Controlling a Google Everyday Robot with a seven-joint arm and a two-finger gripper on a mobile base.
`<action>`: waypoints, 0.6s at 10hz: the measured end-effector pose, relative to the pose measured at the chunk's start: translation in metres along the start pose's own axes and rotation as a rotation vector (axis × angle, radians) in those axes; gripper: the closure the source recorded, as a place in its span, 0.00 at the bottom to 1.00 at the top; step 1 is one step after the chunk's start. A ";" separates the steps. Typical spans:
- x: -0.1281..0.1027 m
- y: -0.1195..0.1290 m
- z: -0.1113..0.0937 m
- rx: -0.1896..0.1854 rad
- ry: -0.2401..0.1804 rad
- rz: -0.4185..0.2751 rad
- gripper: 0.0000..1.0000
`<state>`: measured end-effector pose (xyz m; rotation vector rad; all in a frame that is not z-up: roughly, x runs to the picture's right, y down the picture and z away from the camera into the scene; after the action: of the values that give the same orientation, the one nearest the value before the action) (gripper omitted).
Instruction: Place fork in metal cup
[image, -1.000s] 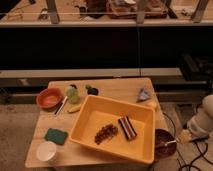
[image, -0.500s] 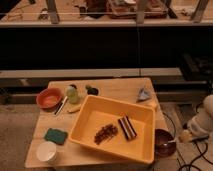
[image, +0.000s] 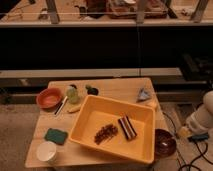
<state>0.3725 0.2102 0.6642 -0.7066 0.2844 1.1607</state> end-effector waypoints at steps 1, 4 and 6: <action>-0.007 0.003 -0.016 0.022 -0.003 -0.025 1.00; -0.021 0.007 -0.070 0.078 -0.017 -0.089 1.00; -0.037 0.008 -0.110 0.113 -0.032 -0.136 1.00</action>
<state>0.3669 0.1137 0.5988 -0.5984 0.2690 1.0179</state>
